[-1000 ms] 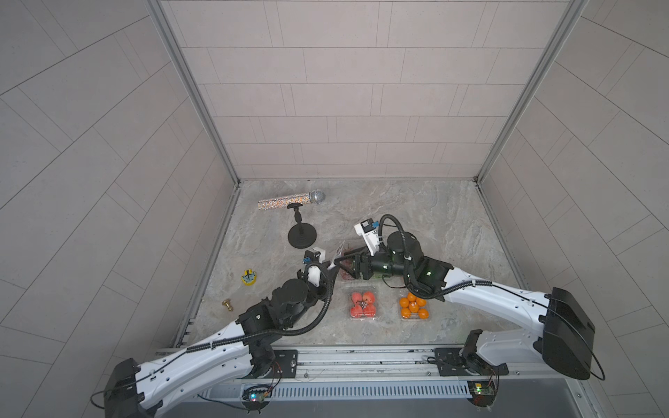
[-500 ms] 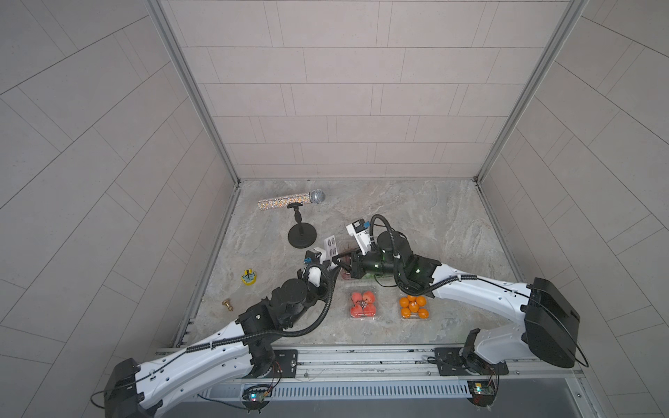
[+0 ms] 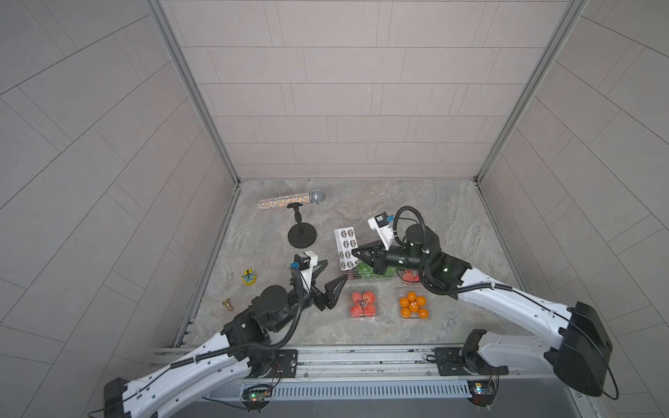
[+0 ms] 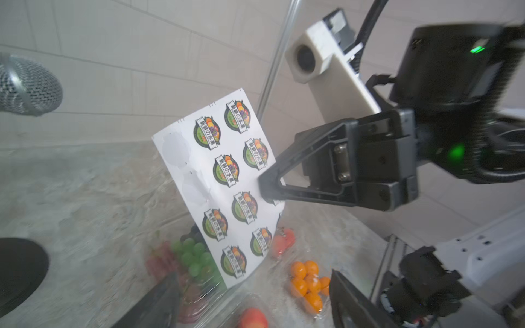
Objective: Label fruit boxes
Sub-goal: Adjust the label sticker.
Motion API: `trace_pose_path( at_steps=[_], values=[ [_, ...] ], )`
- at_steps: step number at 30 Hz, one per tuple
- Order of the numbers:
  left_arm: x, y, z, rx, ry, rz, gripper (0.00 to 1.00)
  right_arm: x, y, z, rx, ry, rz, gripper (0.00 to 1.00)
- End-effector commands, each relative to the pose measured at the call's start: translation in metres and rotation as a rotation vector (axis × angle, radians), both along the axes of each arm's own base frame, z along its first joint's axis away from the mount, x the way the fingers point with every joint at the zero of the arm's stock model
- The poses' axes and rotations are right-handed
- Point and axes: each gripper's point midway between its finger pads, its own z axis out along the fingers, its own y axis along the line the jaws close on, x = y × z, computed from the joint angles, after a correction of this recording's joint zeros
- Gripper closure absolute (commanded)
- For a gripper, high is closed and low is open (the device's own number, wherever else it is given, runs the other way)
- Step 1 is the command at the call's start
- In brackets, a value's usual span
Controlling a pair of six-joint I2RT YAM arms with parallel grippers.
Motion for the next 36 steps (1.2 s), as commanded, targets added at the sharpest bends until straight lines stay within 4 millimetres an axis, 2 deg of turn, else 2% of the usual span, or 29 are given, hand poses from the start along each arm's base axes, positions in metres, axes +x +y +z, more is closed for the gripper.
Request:
trace_pose_path(
  at_steps=[1,4,7,9,11,14,16,20,26,28,30,35,36],
  values=[
    [-0.025,-0.003,0.026,-0.106,-0.052,-0.145,0.13,-0.018,-0.018,0.008,0.022,-0.068,0.057,1.00],
    [-0.026,0.003,0.048,-0.163,-0.077,-0.152,0.12,-0.032,-0.024,0.016,0.057,-0.107,0.099,1.00],
    [-0.033,-0.007,0.063,-0.194,-0.057,-0.227,0.13,-0.058,-0.020,0.034,0.167,-0.114,0.229,1.00],
    [-0.039,-0.018,0.066,-0.198,-0.051,-0.299,0.15,-0.070,-0.022,0.051,0.248,-0.139,0.277,1.00],
    [-0.039,-0.028,0.060,-0.200,-0.038,-0.335,0.17,-0.077,-0.025,0.056,0.260,-0.156,0.291,1.00],
    [-0.036,-0.032,0.053,-0.203,-0.046,-0.341,0.26,-0.077,-0.029,0.054,0.234,-0.172,0.267,1.00],
    [-0.040,-0.032,0.052,-0.220,-0.059,-0.362,0.43,-0.077,-0.031,0.053,0.235,-0.179,0.259,1.00],
    [-0.050,-0.029,0.057,-0.249,-0.093,-0.397,0.46,-0.081,-0.029,0.055,0.254,-0.177,0.282,1.00],
    [-0.047,-0.030,0.052,-0.245,-0.096,-0.386,0.49,-0.096,-0.024,0.067,0.310,-0.189,0.363,1.00],
    [-0.047,-0.033,0.054,-0.252,-0.098,-0.401,0.53,-0.099,-0.022,0.067,0.311,-0.189,0.381,1.00],
    [-0.049,-0.035,0.057,-0.270,-0.101,-0.420,0.63,-0.102,-0.021,0.067,0.312,-0.197,0.393,1.00],
    [-0.054,-0.032,0.065,-0.298,-0.124,-0.436,0.76,-0.098,-0.021,0.062,0.288,-0.196,0.368,1.00],
    [-0.053,-0.034,0.054,-0.283,-0.106,-0.439,0.79,-0.096,-0.020,0.059,0.280,-0.194,0.363,1.00]
  ],
)
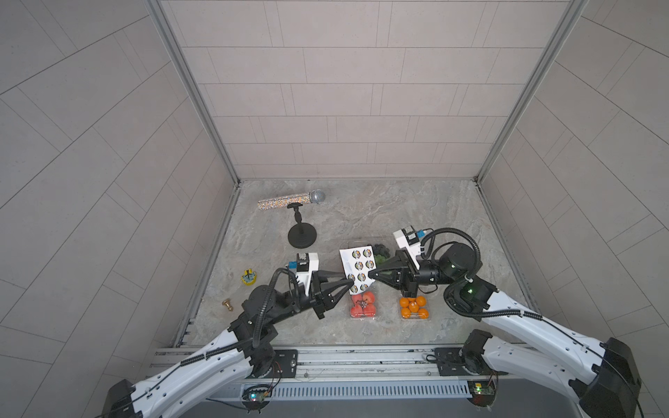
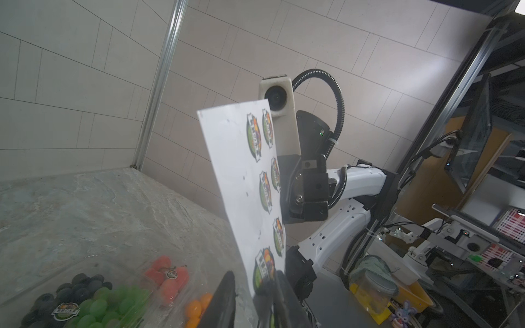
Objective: Label fruit boxes
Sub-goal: Adjust the label sticker.
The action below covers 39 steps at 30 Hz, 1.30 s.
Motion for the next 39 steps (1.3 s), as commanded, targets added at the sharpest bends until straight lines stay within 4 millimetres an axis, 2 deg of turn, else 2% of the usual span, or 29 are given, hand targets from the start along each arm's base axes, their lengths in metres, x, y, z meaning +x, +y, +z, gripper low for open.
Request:
trace_pose_path(
  at_steps=[1,9,16,19,22,23,27,29,30,33,35,39],
  values=[
    [-0.007,0.002,0.004,-0.036,-0.039,-0.030,0.83,-0.002,-0.001,0.001,0.004,-0.027,0.000,1.00],
    [-0.008,0.003,0.006,-0.058,-0.046,-0.032,0.90,0.003,0.001,-0.003,-0.015,-0.022,-0.015,1.00],
    [-0.007,0.002,0.004,-0.052,-0.050,-0.028,0.90,0.006,0.005,-0.009,-0.035,-0.009,-0.015,1.00],
    [-0.007,0.002,0.004,-0.042,-0.046,-0.026,0.98,0.007,0.006,-0.011,-0.038,-0.007,-0.015,1.00],
    [-0.007,0.003,0.004,-0.040,-0.050,-0.023,1.00,0.008,0.006,-0.010,-0.041,-0.012,-0.018,1.00],
    [-0.007,0.004,0.003,-0.038,-0.049,-0.020,1.00,0.008,0.005,-0.011,-0.044,-0.012,-0.022,0.96],
    [-0.007,0.004,0.001,-0.029,-0.045,-0.016,1.00,0.008,0.005,-0.013,-0.047,-0.017,-0.027,0.56],
    [-0.009,0.002,0.002,-0.026,-0.048,-0.031,1.00,0.011,0.006,-0.015,-0.059,-0.018,-0.038,0.47],
    [-0.010,0.001,0.001,-0.020,-0.049,-0.043,1.00,0.010,0.007,-0.016,-0.067,-0.023,-0.033,0.46],
    [-0.015,-0.004,0.000,-0.011,-0.049,-0.088,1.00,0.008,0.011,-0.016,-0.073,-0.041,-0.011,0.45],
    [-0.020,-0.006,0.002,-0.010,-0.050,-0.120,1.00,0.006,0.013,-0.016,-0.069,-0.044,0.009,0.49],
    [-0.019,-0.005,-0.002,0.007,-0.040,-0.112,1.00,0.000,0.014,-0.014,-0.048,-0.041,0.052,0.67]
  ],
)
